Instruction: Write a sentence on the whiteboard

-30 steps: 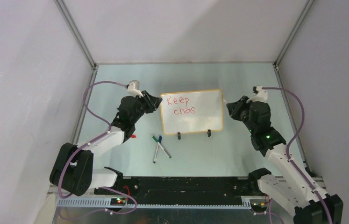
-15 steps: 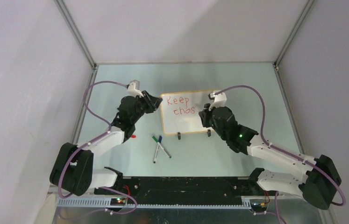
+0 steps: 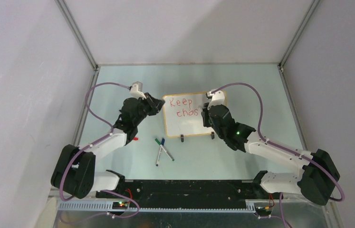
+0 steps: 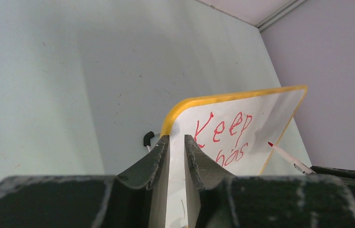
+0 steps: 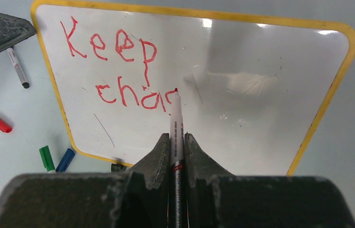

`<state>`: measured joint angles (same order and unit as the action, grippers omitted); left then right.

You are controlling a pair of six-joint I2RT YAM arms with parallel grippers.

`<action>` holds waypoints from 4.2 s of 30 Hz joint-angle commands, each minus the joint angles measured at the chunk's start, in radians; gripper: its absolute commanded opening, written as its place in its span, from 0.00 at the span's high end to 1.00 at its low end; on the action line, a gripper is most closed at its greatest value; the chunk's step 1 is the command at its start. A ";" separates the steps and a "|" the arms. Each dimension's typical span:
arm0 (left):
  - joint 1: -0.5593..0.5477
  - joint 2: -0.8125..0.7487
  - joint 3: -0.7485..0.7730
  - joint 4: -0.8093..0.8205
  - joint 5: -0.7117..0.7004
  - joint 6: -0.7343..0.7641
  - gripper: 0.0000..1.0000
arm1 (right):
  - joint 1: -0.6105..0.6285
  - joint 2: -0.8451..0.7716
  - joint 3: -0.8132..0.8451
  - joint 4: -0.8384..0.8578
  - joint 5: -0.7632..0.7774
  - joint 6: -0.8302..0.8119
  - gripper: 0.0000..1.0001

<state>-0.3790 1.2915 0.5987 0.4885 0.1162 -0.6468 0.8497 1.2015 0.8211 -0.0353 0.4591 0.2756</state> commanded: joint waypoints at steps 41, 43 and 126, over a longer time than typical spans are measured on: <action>0.015 0.051 0.061 0.012 0.061 0.001 0.68 | 0.011 0.035 0.071 -0.029 0.056 0.000 1.00; 0.015 0.045 0.056 0.012 0.053 0.003 0.69 | 0.011 0.040 0.072 -0.031 0.053 0.002 1.00; 0.015 0.030 0.052 0.001 0.037 0.011 0.73 | -0.001 0.067 0.122 -0.101 0.099 0.020 1.00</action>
<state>-0.3698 1.3502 0.6258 0.4541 0.1608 -0.6476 0.8375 1.3121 0.9077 -0.1341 0.5240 0.2806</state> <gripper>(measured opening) 0.276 0.152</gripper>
